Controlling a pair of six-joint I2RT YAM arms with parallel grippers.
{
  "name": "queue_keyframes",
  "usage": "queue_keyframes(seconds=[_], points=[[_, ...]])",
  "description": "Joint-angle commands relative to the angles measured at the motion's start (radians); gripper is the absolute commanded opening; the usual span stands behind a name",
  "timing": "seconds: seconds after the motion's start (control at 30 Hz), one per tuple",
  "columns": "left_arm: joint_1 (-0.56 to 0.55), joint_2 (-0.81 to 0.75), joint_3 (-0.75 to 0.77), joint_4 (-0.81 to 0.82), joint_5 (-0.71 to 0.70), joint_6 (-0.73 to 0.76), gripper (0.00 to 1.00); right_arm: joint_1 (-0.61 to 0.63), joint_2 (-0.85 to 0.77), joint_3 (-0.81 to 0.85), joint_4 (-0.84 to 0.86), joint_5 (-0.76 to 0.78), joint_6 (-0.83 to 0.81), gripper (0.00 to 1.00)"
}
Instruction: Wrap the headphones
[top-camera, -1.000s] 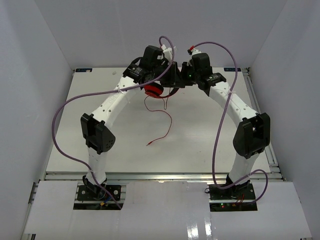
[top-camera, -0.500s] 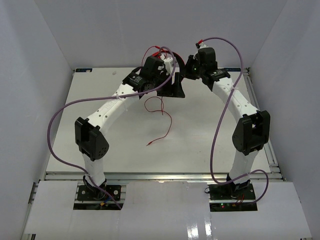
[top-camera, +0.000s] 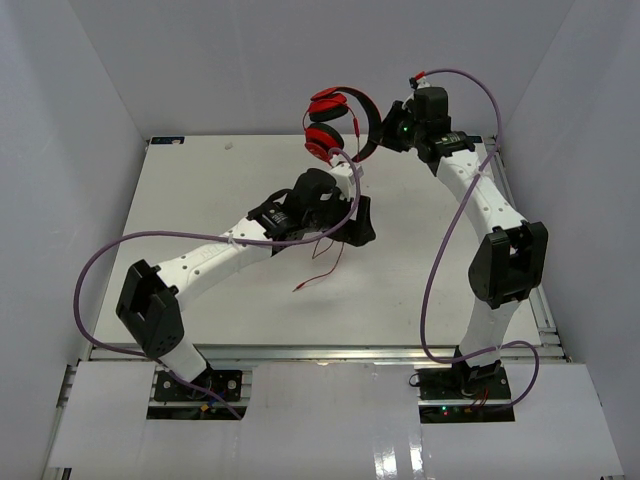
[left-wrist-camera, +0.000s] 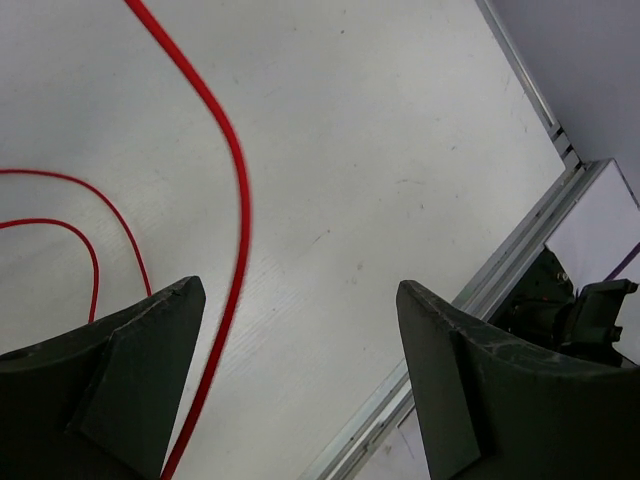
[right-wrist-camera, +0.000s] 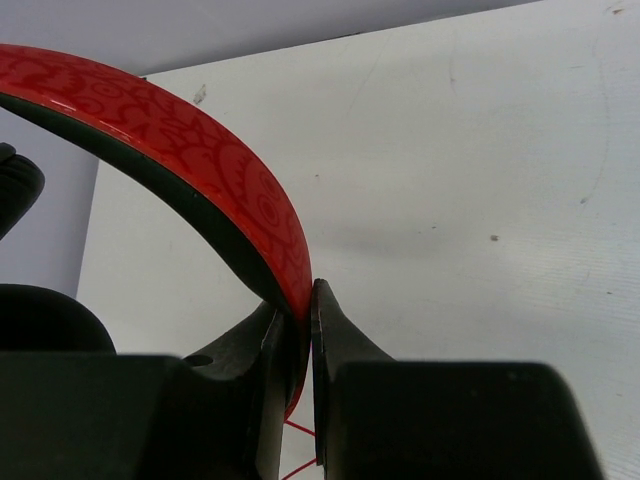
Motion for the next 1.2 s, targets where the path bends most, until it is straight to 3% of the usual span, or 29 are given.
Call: queue_keyframes(seconds=[0.0,0.13,0.3,0.43,0.67,0.8,0.97,1.17], points=[[-0.001,-0.048,0.005,0.121,-0.096,0.034,0.88,0.003,-0.059,0.007,0.083,-0.108,0.085,0.08],[-0.002,-0.063,-0.034,0.153,-0.174,0.070,0.89,-0.003,-0.073,-0.018,0.089,-0.174,0.116,0.08],[-0.001,-0.153,-0.234,0.318,-0.280,0.148,0.89,-0.038,-0.092,-0.031,0.111,-0.266,0.185,0.08],[-0.002,-0.230,-0.356,0.489,-0.330,0.189,0.88,-0.063,-0.107,-0.037,0.122,-0.308,0.215,0.08],[-0.001,-0.328,-0.670,0.951,-0.226,0.267,0.94,-0.105,-0.134,-0.022,0.116,-0.327,0.222,0.08],[-0.001,-0.243,-0.776,1.193,-0.090,0.384,0.97,-0.116,-0.141,-0.017,0.096,-0.322,0.213,0.08],[-0.002,-0.055,-0.723,1.368,0.062,0.474,0.98,-0.124,-0.165,-0.039,0.083,-0.319,0.192,0.08],[-0.001,0.146,-0.638,1.429,0.126,0.566,0.98,-0.137,-0.192,-0.050,0.062,-0.334,0.174,0.08]])
